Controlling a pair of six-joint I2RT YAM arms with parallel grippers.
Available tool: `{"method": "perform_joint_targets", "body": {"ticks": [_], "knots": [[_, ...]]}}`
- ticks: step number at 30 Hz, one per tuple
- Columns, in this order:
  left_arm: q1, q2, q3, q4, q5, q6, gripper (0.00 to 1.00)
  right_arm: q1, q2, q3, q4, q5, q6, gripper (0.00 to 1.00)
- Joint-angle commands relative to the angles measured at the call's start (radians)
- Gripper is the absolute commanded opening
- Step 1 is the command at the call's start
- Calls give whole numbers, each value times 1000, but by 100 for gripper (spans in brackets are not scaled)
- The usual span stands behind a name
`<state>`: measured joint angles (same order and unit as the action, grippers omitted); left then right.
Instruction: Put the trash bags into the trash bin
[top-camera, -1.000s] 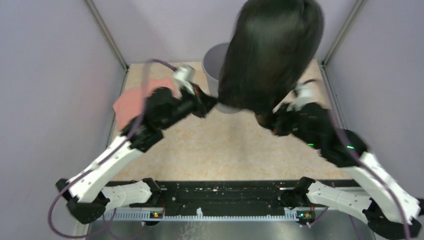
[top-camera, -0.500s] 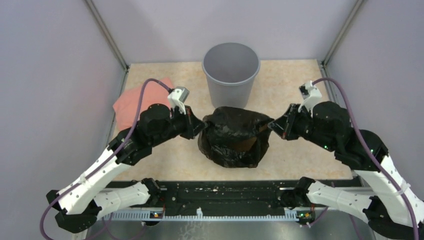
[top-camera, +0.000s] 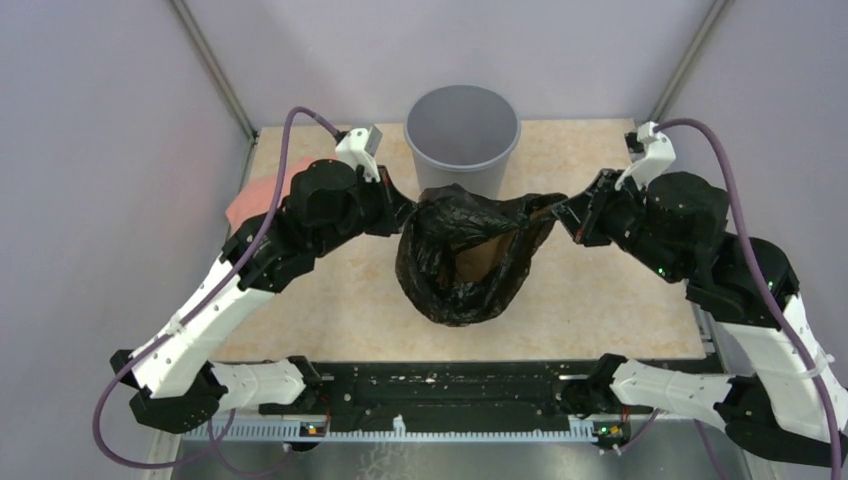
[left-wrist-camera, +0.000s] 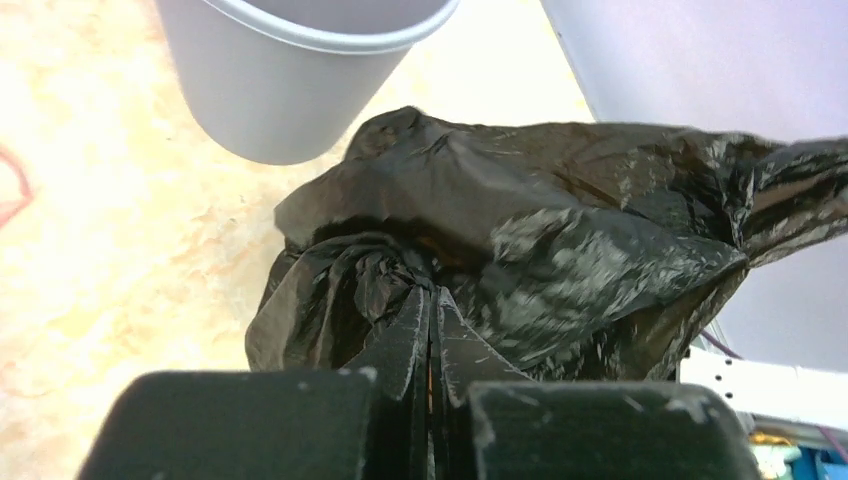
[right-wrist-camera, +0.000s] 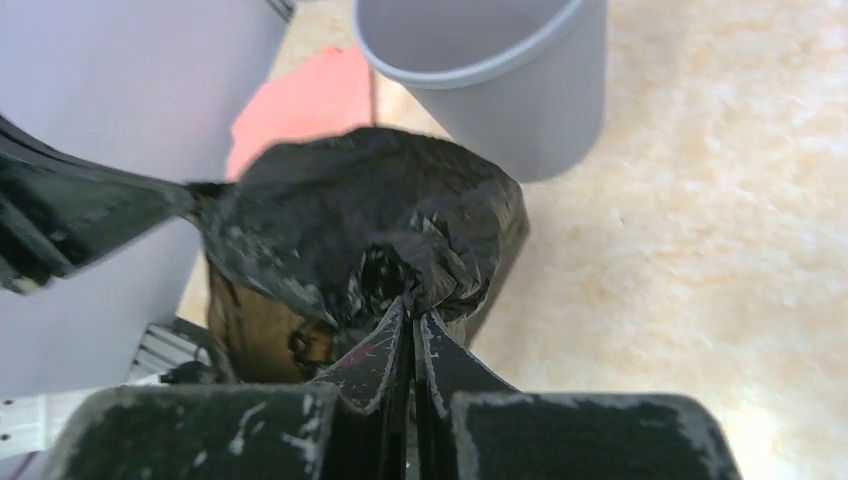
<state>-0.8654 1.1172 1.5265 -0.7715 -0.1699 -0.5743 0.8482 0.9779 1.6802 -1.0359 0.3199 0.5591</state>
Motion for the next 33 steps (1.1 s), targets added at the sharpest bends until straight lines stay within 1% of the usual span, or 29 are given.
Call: {"method": "perform_joint_targets", "body": {"ticks": [1, 3, 5, 6, 8, 11, 14, 18, 20, 22, 23, 25, 27, 28, 31, 33], "knots": [[19, 81, 68, -167, -86, -28, 0, 3, -7, -147, -107, 93, 23, 0], [52, 84, -30, -160, -25, -36, 0, 3, -52, -336, -73, 17, 62, 0], [96, 73, -160, -109, 99, -33, 0, 3, -110, -501, -5, -81, 117, 0], [119, 73, -217, -91, 151, -32, 0, 3, -131, -557, 13, -126, 136, 0], [139, 73, -298, -79, 231, -30, 0, 5, -159, -600, 27, -182, 149, 0], [140, 72, -296, -100, 303, -16, 0, 5, -163, -518, 1, -184, 100, 0], [140, 52, -208, -113, 331, 4, 0, 5, -124, -334, -41, -148, 33, 0], [140, 47, -48, -116, 395, 11, 0, 5, -47, -116, -87, -92, -41, 0], [140, 48, 28, -106, 420, 6, 0, 5, -20, -42, -95, -70, -72, 0], [140, 48, 84, -92, 421, -6, 0, 5, -1, -10, -96, -55, -93, 0], [140, 44, 99, -82, 408, -17, 0, 5, 8, -12, -100, -48, -97, 0], [140, 31, 87, -88, 331, -45, 0, 5, 18, -61, -119, -29, -82, 0], [147, 39, 42, -149, 237, -44, 0, 5, 16, -179, -128, -39, -51, 0], [155, 44, -13, -165, 217, -41, 0, 5, 8, -251, -117, -55, -32, 0], [182, 33, -196, -140, 285, -45, 0, 5, -44, -440, -53, -175, 13, 0], [183, 18, -279, -122, 306, -44, 0, 5, -73, -483, -31, -238, 22, 0]]}}
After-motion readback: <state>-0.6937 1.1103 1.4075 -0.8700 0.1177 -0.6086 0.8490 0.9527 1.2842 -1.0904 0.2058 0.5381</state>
